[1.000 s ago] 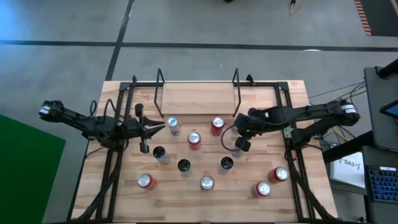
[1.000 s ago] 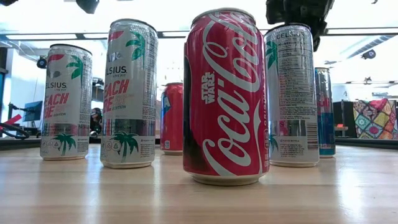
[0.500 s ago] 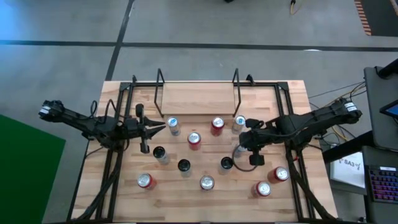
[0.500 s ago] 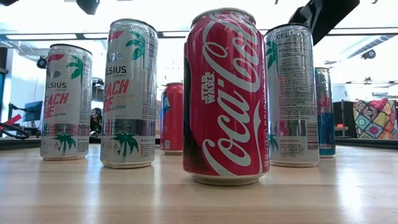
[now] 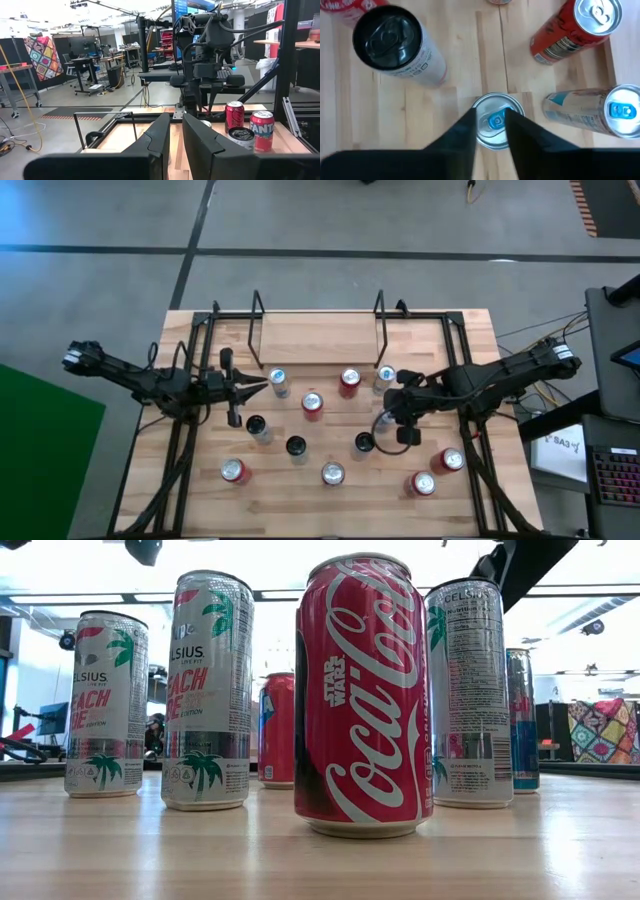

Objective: Place canned beverage on shelf
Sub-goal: Put the bottom right blue soda can on the shelf

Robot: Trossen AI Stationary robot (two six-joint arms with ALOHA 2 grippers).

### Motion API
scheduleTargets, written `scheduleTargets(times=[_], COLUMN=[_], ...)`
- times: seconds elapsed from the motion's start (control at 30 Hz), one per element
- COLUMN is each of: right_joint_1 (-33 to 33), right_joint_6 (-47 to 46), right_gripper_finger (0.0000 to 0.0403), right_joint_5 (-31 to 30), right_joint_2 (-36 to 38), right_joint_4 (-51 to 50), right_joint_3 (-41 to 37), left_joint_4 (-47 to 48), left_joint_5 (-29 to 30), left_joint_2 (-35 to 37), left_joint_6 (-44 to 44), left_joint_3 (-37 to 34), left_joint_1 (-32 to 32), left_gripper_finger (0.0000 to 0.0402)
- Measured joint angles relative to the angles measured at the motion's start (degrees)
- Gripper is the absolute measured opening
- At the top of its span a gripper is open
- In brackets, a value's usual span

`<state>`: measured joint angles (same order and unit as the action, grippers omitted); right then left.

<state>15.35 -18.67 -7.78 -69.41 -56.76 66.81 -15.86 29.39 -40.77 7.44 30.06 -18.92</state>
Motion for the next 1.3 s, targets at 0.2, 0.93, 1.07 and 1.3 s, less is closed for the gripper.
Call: scheduleTargets(times=[0.2, 0.93, 1.07, 1.3], right_joint_1=[0.0, -0.3, -0.3, -0.4], right_joint_6=[-3.8, -9.9, -9.9, -9.9], right_gripper_finger=[0.0228, 0.0313, 0.0313, 0.0313], right_joint_5=[-1.3, -1.2, -1.1, -0.8], right_joint_2=[0.0, -5.9, -7.2, -9.1], right_joint_4=[0.0, -3.2, -3.0, -3.1], right_joint_3=[0.0, 0.2, 0.2, 0.2], left_joint_4=[0.0, -0.1, 0.0, 0.0], left_joint_5=[0.0, 0.0, 0.0, 0.0], left_joint_2=[0.0, -0.5, -0.8, -1.7], left_joint_6=[-0.3, -0.4, -0.3, -0.2], left_joint_3=[0.0, 0.0, 0.0, 0.0], left_joint_1=[0.0, 0.0, 0.0, 0.0], left_gripper_finger=[0.0037, 0.0037, 0.0037, 0.0037])
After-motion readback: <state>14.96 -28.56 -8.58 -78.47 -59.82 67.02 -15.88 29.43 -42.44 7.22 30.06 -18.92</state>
